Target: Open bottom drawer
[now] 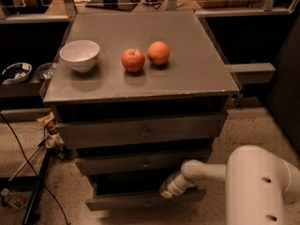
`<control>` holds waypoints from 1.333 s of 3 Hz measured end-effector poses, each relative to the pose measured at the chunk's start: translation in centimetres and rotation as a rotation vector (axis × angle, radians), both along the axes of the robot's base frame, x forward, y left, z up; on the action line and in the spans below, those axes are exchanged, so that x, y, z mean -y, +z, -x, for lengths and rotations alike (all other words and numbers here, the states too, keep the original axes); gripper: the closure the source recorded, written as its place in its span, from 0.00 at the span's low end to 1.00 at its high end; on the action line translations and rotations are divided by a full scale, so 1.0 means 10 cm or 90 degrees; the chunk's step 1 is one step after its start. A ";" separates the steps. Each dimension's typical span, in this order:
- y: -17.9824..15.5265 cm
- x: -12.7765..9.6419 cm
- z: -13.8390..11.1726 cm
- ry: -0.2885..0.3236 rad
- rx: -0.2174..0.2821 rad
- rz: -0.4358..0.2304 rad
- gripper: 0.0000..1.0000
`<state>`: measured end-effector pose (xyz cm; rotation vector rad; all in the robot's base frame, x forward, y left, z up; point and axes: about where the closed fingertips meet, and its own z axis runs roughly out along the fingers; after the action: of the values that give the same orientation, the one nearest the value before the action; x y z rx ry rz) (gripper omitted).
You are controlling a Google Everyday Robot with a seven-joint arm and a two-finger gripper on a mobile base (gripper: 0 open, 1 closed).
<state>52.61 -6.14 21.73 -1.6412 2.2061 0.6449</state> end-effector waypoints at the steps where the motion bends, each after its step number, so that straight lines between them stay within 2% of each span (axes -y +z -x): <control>1: 0.00 0.01 -0.03 0.000 0.000 0.000 1.00; 2: 0.14 0.10 0.19 -0.006 0.019 -0.021 1.00; 3: 0.23 0.22 0.57 0.009 0.023 -0.042 1.00; 4: 0.22 0.26 0.61 0.007 0.022 -0.043 0.82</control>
Offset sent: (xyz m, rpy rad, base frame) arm -0.0835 -0.0381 0.0273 0.0808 -0.0272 -0.0353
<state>46.51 -8.72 23.98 -1.6193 2.1282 0.6815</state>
